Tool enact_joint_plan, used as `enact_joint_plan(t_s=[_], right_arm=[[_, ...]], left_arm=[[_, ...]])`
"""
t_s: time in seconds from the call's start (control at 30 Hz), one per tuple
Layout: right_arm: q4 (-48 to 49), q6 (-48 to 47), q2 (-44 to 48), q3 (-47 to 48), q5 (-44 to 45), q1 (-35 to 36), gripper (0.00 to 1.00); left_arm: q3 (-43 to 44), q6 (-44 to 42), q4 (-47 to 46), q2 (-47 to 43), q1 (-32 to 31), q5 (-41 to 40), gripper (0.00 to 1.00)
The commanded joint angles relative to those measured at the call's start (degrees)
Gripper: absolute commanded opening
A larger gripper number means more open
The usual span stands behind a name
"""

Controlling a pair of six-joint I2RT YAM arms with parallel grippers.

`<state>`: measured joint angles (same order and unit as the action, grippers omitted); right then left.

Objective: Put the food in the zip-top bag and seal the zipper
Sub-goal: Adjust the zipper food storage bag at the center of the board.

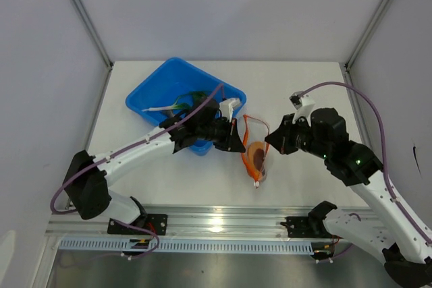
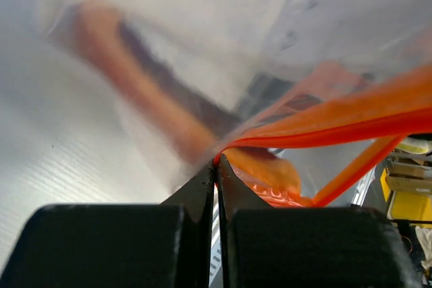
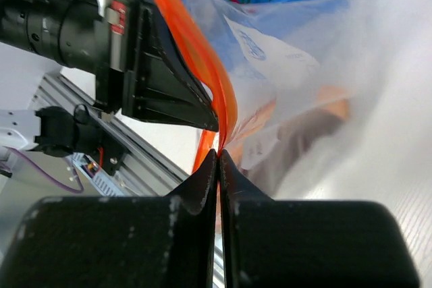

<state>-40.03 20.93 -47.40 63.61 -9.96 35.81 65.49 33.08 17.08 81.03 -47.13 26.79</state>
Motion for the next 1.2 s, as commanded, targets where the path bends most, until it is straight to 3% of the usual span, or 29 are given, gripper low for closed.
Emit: enact_joint_plan(t_s=[0.0, 0.2, 0.77, 1.0, 1.1, 1.17], right_arm=[[1.9, 0.3, -0.8, -0.7, 0.6, 0.6, 0.00], [-1.0, -0.5, -2.9, 1.9, 2.2, 0.7, 0.00], [0.2, 1.8, -6.5, -0.4, 0.6, 1.2, 0.00], [-0.6, 3.3, -9.8, 1.6, 4.1, 2.8, 0.05], [-2.2, 3.7, -10.9, 2.6, 6.9, 3.8, 0.19], [-4.0, 3.9, -11.6, 3.4, 9.0, 4.6, 0.24]], left_arm=[[0.9, 0.8, -1.5, -0.1, -0.3, 1.0, 0.01], [6.1, -0.3, 0.4, 0.2, -0.3, 2.0, 0.00], [1.4, 5.1, -7.9, 0.9, -0.4, 9.6, 0.01], [1.2, 9.0, -12.4, 0.7, -0.6, 13.1, 0.01], [1.4, 9.7, -12.9, 0.4, -0.9, 12.6, 0.01], [1.7, 10.2, -13.0, 0.4, -0.9, 12.2, 0.01]])
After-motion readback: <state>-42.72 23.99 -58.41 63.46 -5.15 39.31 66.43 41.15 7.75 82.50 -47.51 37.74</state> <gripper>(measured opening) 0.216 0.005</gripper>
